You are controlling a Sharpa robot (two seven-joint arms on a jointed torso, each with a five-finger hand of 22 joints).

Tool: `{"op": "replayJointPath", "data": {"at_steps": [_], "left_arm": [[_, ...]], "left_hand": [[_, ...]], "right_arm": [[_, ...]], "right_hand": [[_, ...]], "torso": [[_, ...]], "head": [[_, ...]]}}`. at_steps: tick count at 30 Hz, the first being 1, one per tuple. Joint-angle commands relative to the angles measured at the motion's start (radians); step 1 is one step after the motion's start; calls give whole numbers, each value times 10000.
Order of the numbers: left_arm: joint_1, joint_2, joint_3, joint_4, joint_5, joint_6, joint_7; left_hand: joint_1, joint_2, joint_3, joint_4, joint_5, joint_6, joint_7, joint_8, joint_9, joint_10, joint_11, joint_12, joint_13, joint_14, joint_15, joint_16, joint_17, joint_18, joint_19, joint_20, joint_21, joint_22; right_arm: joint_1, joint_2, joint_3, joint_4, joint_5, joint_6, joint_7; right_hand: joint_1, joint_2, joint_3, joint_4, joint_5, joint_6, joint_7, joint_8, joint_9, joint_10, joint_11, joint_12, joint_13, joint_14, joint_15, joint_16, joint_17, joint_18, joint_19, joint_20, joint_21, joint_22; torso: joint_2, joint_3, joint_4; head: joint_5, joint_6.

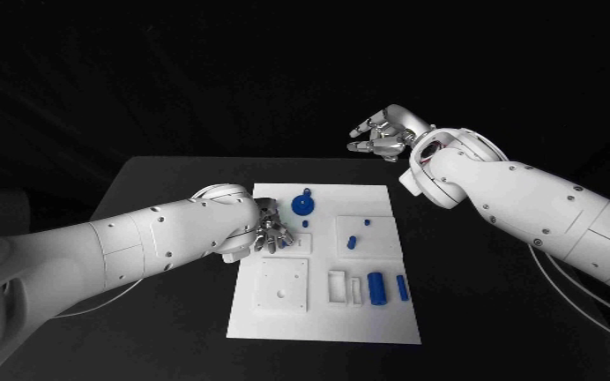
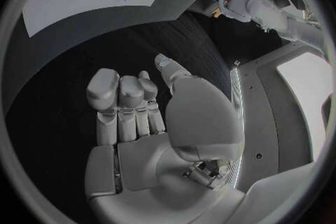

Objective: Assemble the parts on the task board

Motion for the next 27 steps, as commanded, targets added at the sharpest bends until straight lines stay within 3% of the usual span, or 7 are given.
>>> {"op": "replayJointPath", "data": {"at_steps": [1, 12, 13, 14, 15, 18, 27], "left_arm": [[-13, 25, -15, -74, 79, 317, -65], [181, 15, 38, -79, 381, 794, 9], [222, 16, 49, -79, 414, 836, 13], [251, 18, 55, -80, 436, 867, 15], [287, 23, 61, -86, 471, 902, 16], [381, 55, 72, -120, 597, 1016, 17], [509, 218, 87, -308, 682, 1427, 27]], "left_hand": [[-175, 184, 1705, -1601, 30, 213, -206, 52, 131, 11, -20, 60, 43, 15, -45, 47, 19, -28, 54, 17, -49, 198], [-497, 362, 2090, -1628, -15, 79, -207, 38, 875, -193, -5, 345, 208, -75, -34, 166, 10, -33, -23, 24, 13, 208], [-393, 325, 2242, -1639, -411, 53, -205, 30, 887, -214, -14, 341, 206, -81, -48, 171, 8, -22, -30, 13, 23, 213], [193, -7, 3305, -1734, -2796, 6, -132, 15, 859, -251, 15, 266, 168, -106, -162, 165, 17, 21, -94, -85, 66, 242], [-485, -358, 4423, -1711, -2916, 71, -183, 30, 830, -203, 27, 308, 176, -80, -57, 196, 15, 27, -79, -12, 163, 236], [-815, -492, 5088, -1640, -2972, 125, -176, 51, 1072, -202, -7, 434, 235, -89, -47, 244, -8, 59, -132, 11, 353, 224], [-782, -512, 5109, -1636, -2953, 131, -187, 34, 1186, -246, -12, 532, 279, -114, -48, 328, -23, 66, -209, 11, 471, 213]], "right_arm": [[3, 21, 5, -23, -7, 172, 6], [2, 77, 5, -108, -7, 218, -5], [2, 86, 5, -121, -7, 222, -7], [2, 92, 4, -129, -7, 225, -8], [2, 99, 4, -138, -7, 229, -9], [2, 119, 4, -168, -7, 247, -19], [2, 159, 4, -215, -7, 337, -48]], "right_hand": [[15, 46, 44, -39, -63, 8, 50, -46, -11, -88, -4, -28, -7, -17, 30, -31, -7, 124, 274, 46, -68, 1142], [16, 57, 72, -64, -73, 4, 52, -47, -12, -91, -5, -28, -9, -19, 32, -35, -9, 124, 273, 47, -69, 1142], [16, 57, 72, -64, -73, 4, 52, -47, -12, -91, -5, -28, -9, -19, 32, -35, -9, 124, 273, 47, -69, 1142], [16, 57, 72, -64, -73, 4, 52, -47, -12, -91, -5, -28, -9, -19, 32, -35, -9, 124, 273, 47, -69, 1142], [16, 57, 72, -64, -73, 4, 52, -47, -12, -91, -5, -28, -9, -19, 32, -35, -9, 124, 273, 47, -69, 1142], [12, 60, 95, -89, -79, 11, 52, -45, -11, -89, -4, -20, -5, -20, 31, -37, -10, 122, 273, 46, -56, 1145], [5, 66, 115, -106, -79, 26, 48, -42, -9, -88, -5, -12, 0, -20, 31, -31, -5, 122, 272, 46, -59, 1145]], "torso": [[4, 9, 4], [-5, 11, 6], [-3, 13, 6], [-2, 12, 4], [0, 16, 1], [4, 14, -12], [22, 11, -6]], "head": [[-5, -17], [12, -21], [10, -25], [13, -27], [20, -26], [5, -13], [-38, -26]]}}
